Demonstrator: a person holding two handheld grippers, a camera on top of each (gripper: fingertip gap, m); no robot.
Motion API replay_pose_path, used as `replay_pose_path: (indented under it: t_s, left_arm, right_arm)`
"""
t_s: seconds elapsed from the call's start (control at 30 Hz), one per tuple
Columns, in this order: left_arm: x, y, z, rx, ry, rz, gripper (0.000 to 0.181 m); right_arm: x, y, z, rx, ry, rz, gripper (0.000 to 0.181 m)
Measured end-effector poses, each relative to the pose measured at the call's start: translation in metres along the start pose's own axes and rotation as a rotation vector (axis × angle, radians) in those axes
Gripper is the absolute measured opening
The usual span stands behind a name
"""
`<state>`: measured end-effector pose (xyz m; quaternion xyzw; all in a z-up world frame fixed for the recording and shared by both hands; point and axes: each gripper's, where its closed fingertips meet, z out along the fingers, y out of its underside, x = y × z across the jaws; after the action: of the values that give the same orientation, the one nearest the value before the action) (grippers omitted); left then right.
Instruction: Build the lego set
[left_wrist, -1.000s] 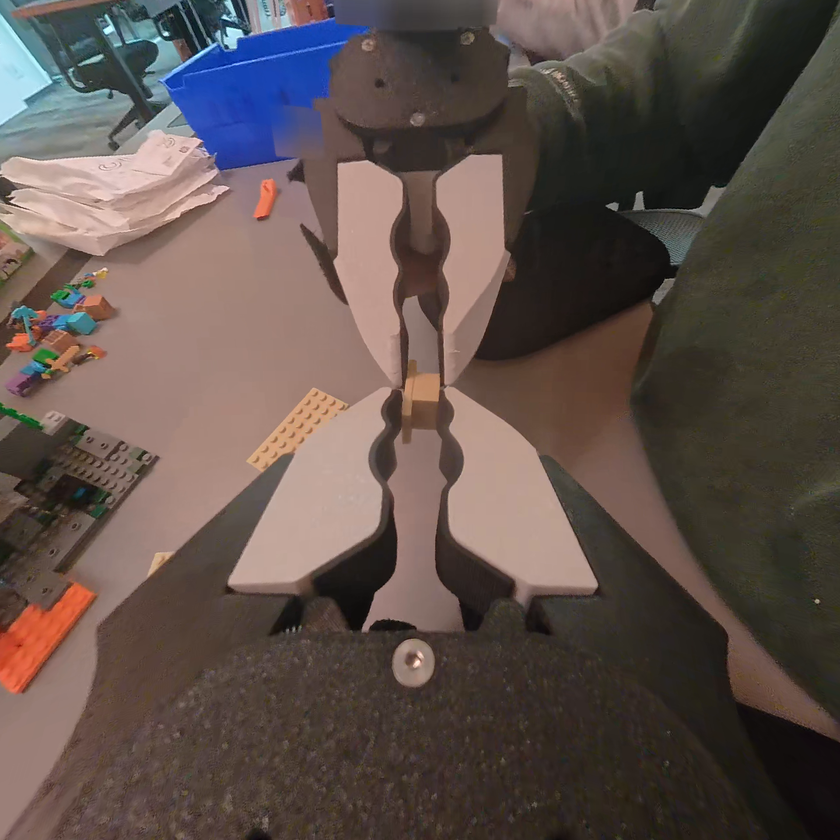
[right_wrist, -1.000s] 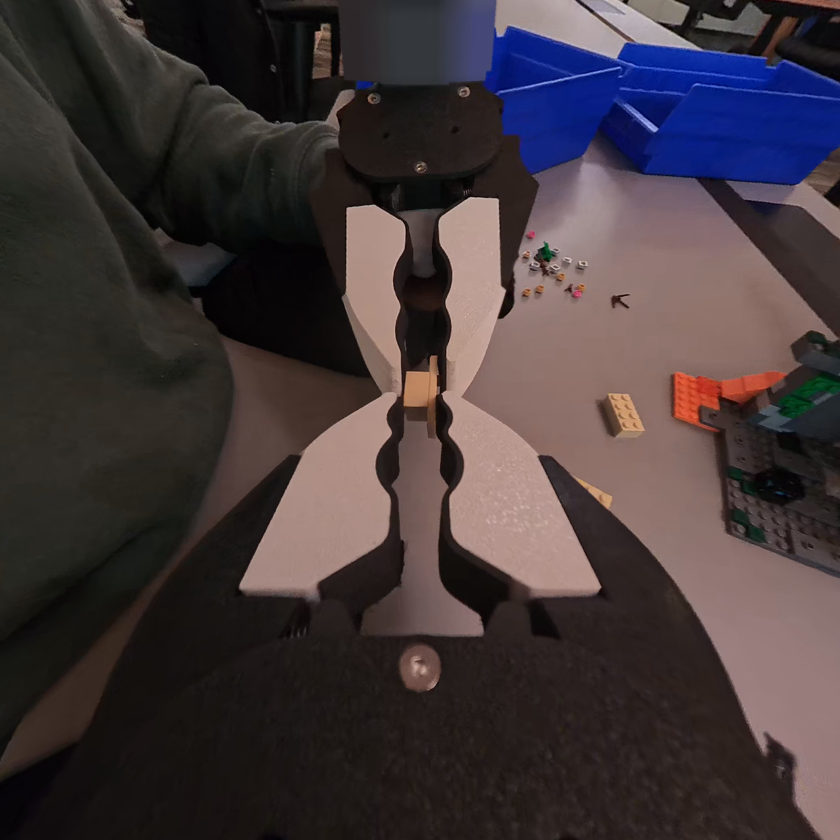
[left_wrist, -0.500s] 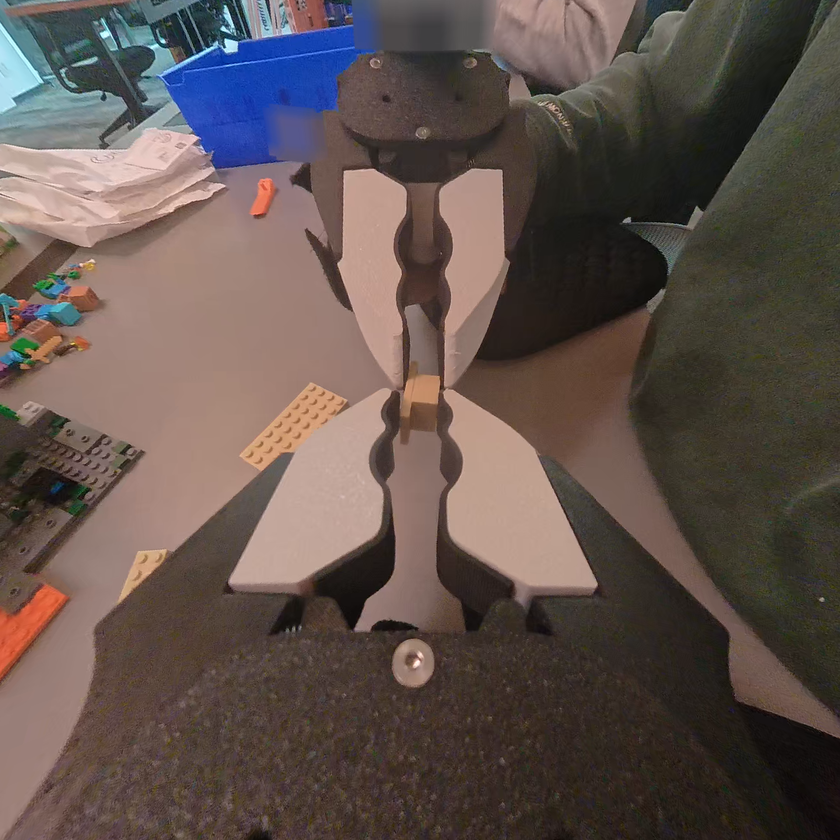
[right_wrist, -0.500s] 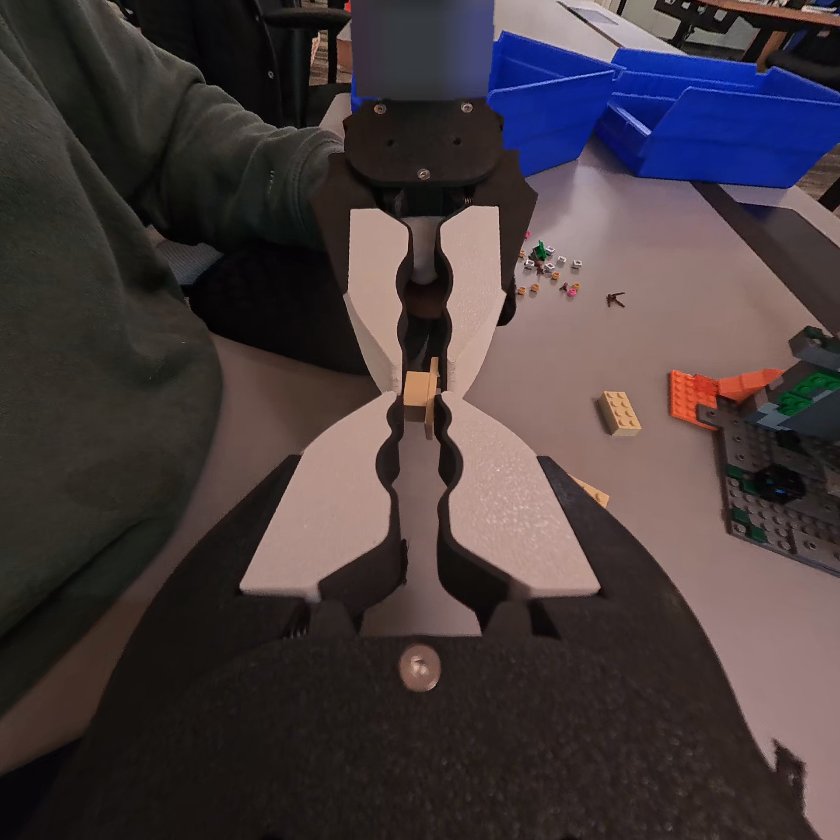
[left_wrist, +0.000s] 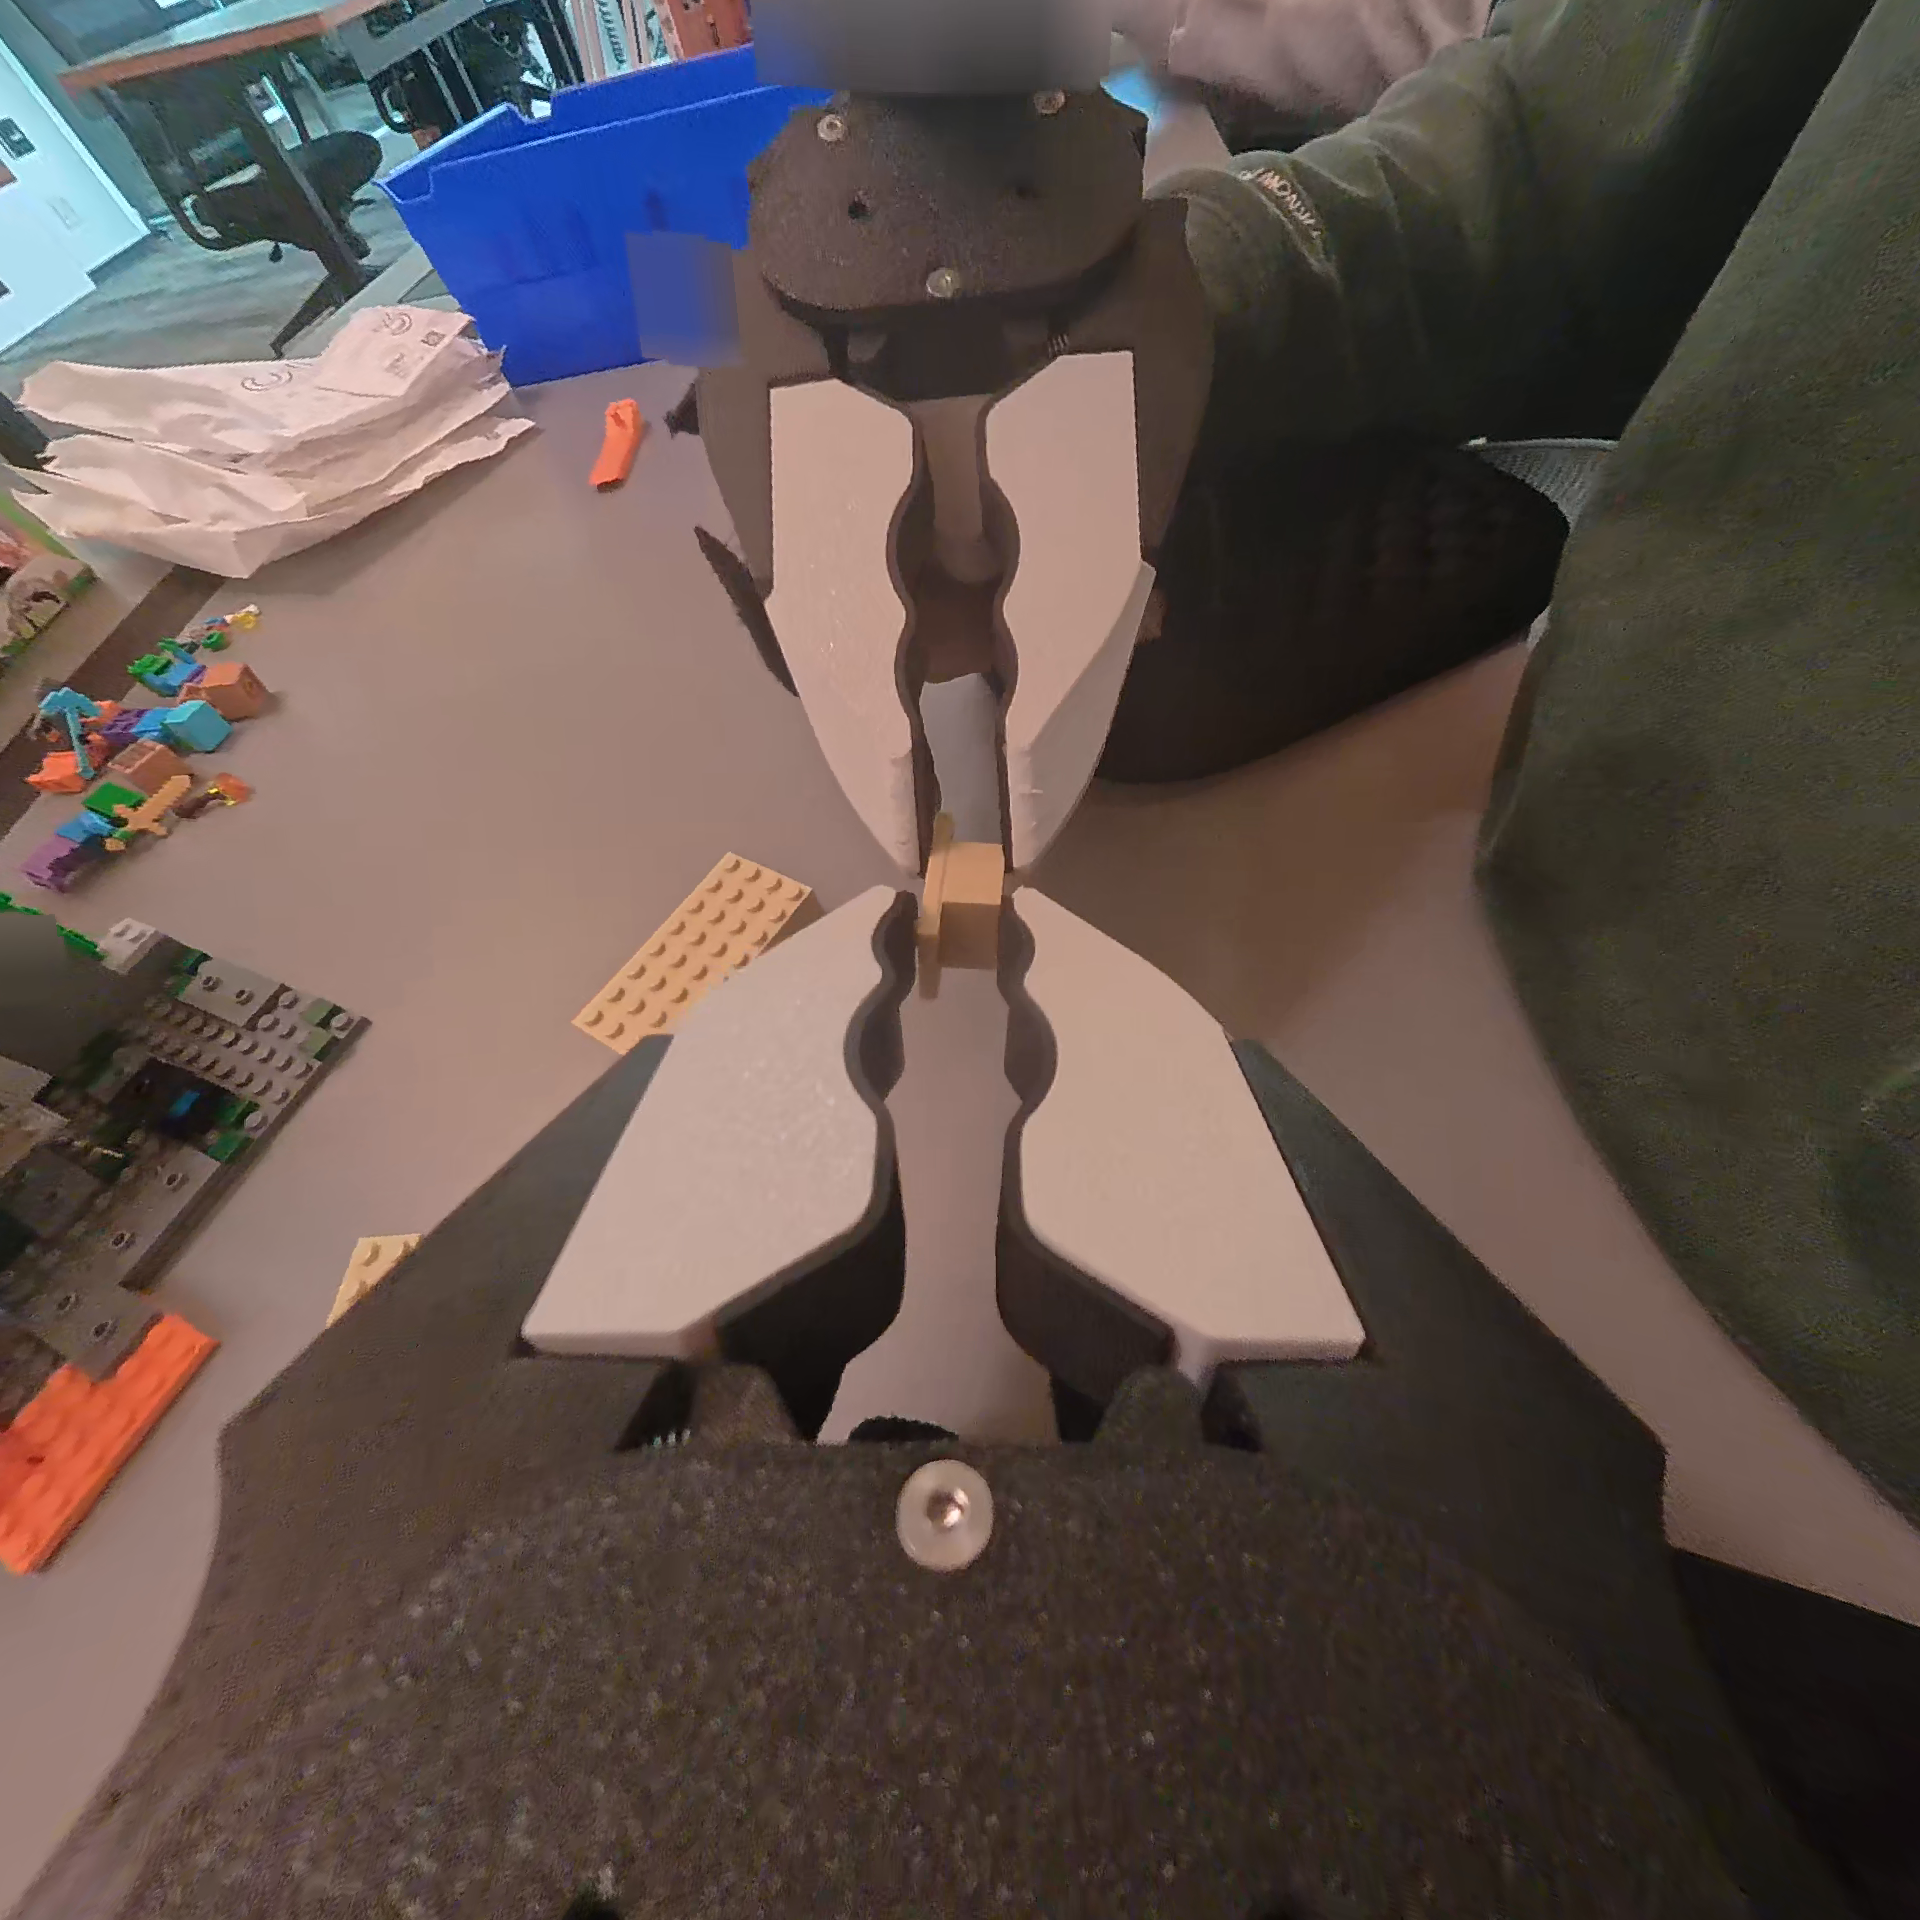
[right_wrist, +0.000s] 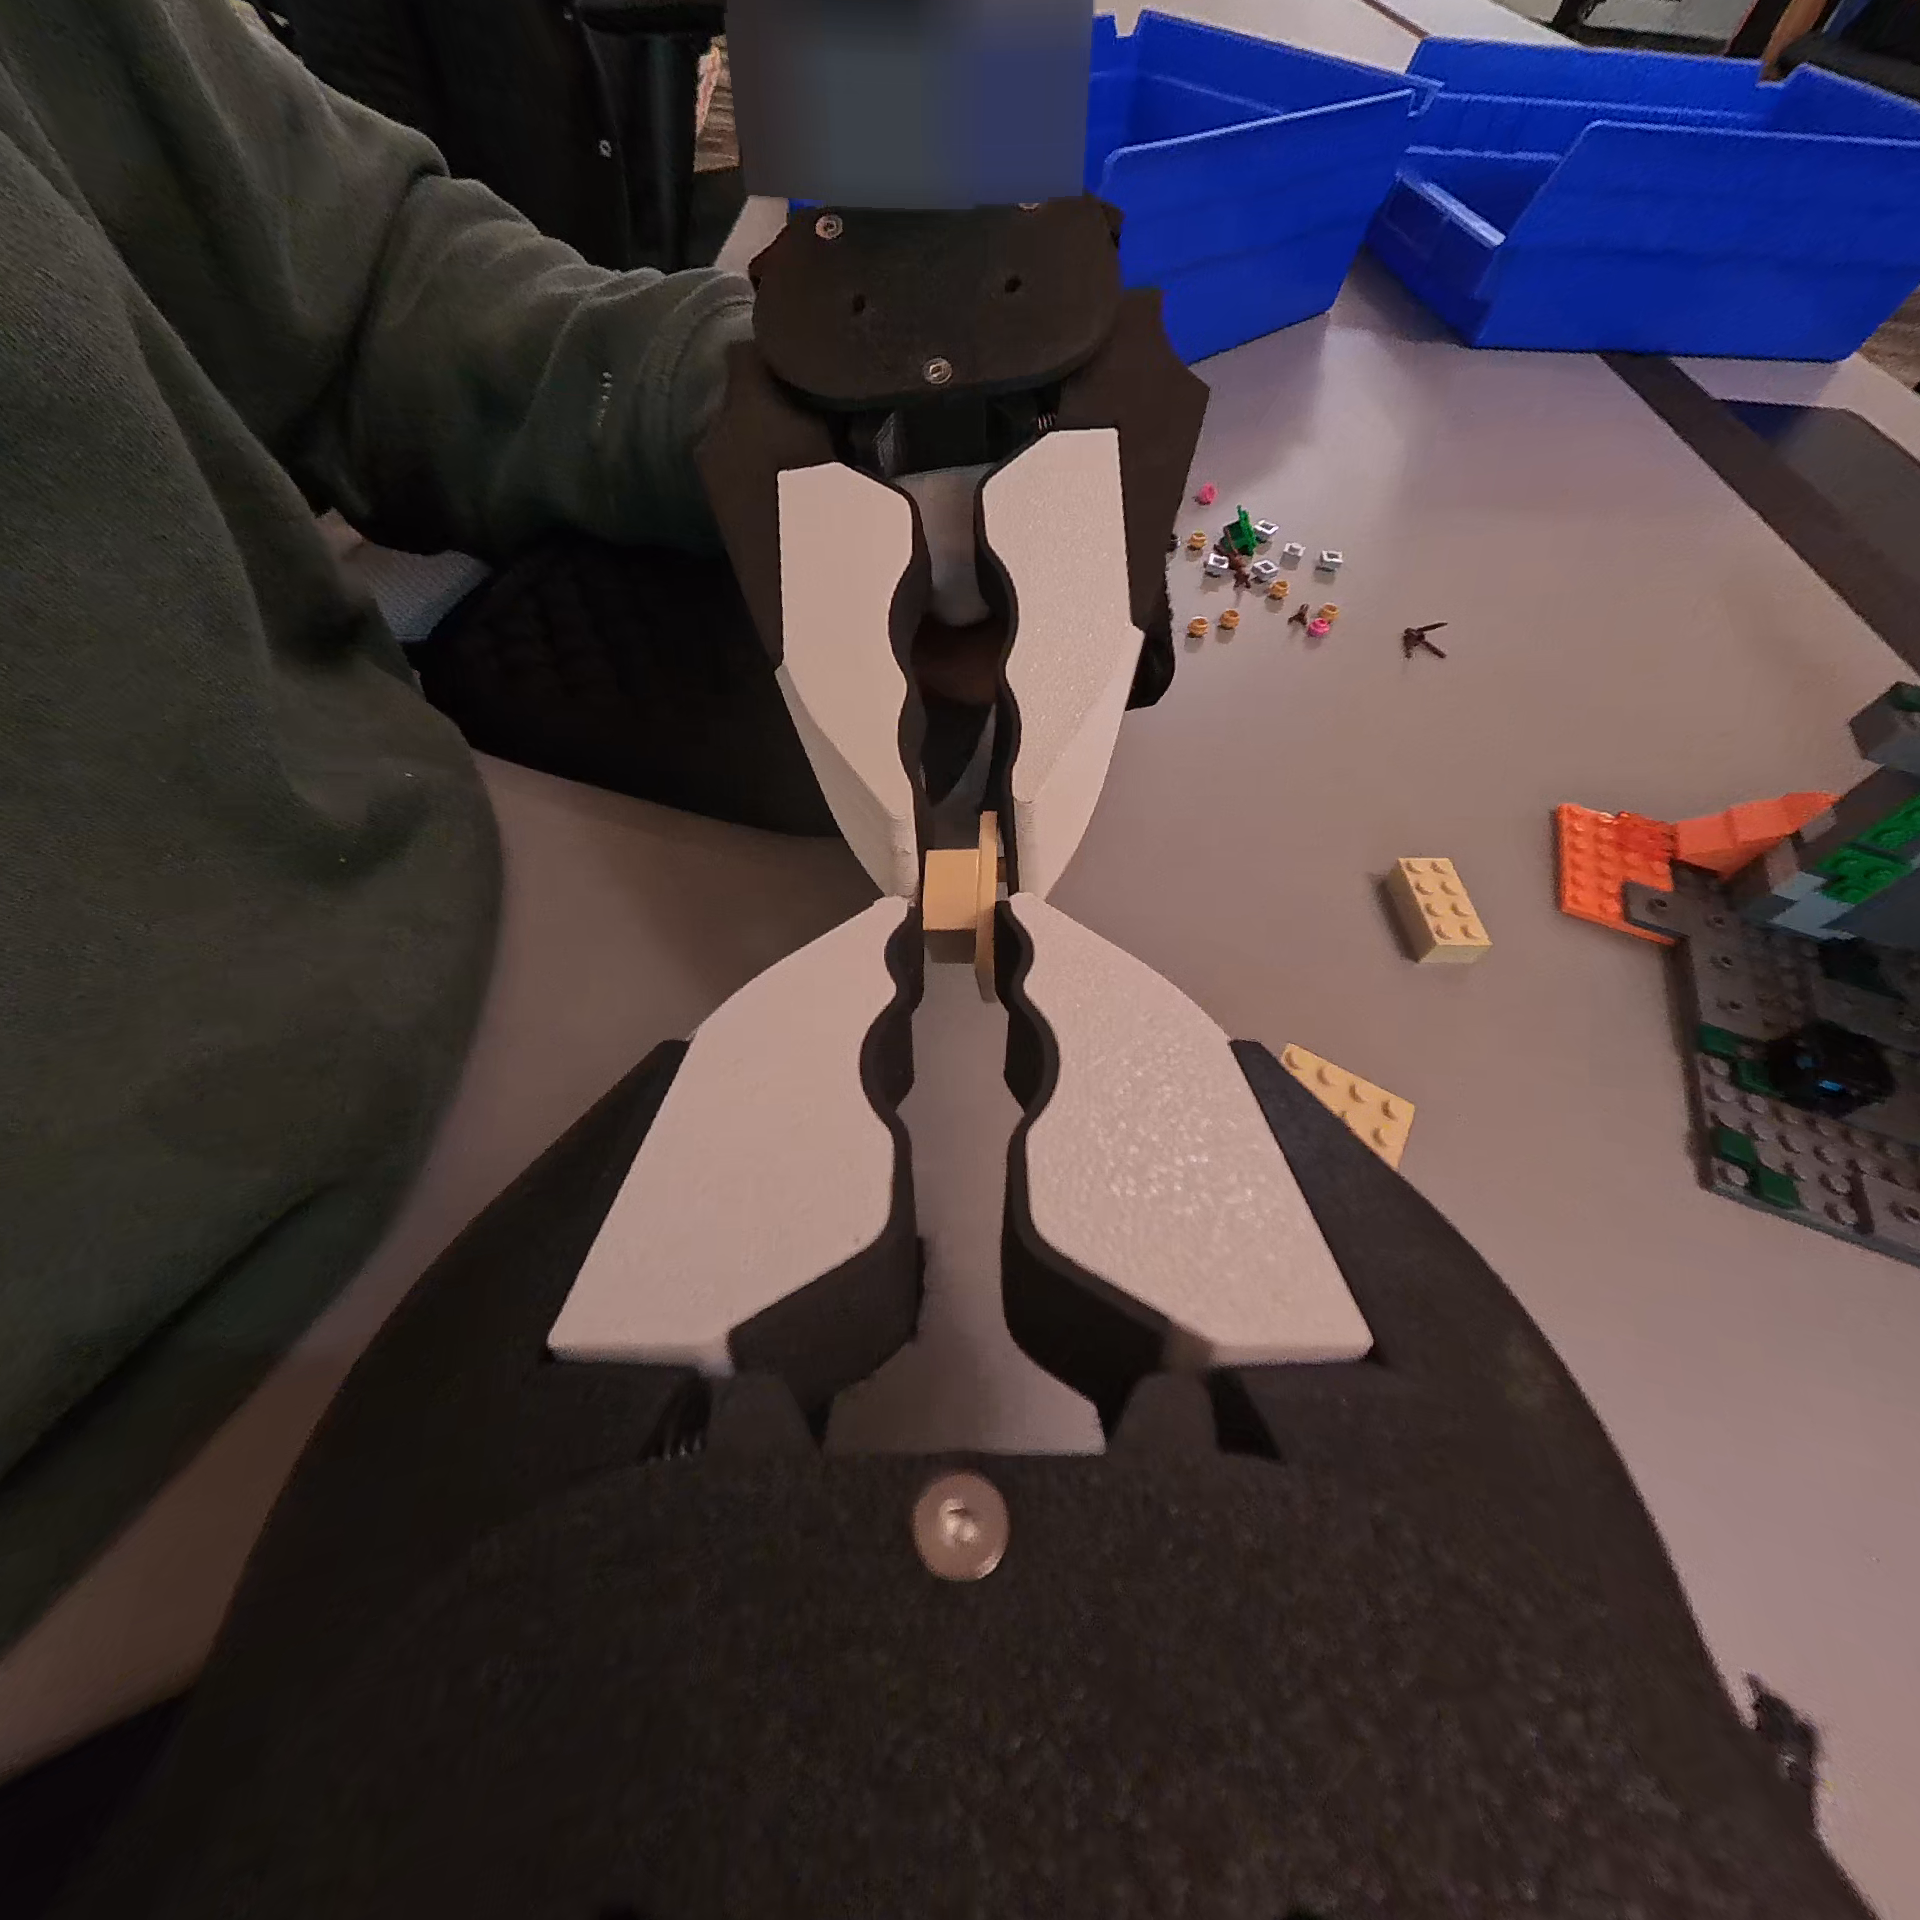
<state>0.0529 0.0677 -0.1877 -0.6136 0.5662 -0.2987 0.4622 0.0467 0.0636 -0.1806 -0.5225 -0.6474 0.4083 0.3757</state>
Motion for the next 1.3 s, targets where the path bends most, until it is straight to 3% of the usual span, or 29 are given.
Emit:
replay_pose_path:
  t_s: [0.37, 0.57, 0.73, 0.9, 1.3]
  left_arm:
    - [0.007, -0.012, -0.005, 0.087, -0.016, 0.113, 0.015]
    - [0.016, -0.014, -0.003, 0.087, -0.026, 0.213, 0.015]
    - [0.015, -0.011, 0.0, 0.063, -0.052, 0.273, 0.015]
    - [0.016, -0.009, 0.002, 0.057, -0.062, 0.298, 0.015]
    - [0.005, -0.005, 0.003, 0.045, -0.097, 0.197, 0.016]
  right_arm:
    - [-0.001, 0.001, -0.013, 0.033, -0.181, 0.308, 0.031]
    - [-0.012, 0.0, -0.008, 0.01, -0.291, 0.437, 0.032]
    - [-0.019, 0.005, -0.003, -0.036, -0.32, 0.447, 0.019]
    - [-0.02, 0.007, -0.003, -0.045, -0.324, 0.458, 0.019]
    - [-0.008, 0.01, -0.002, -0.046, -0.219, 0.41, 0.014]
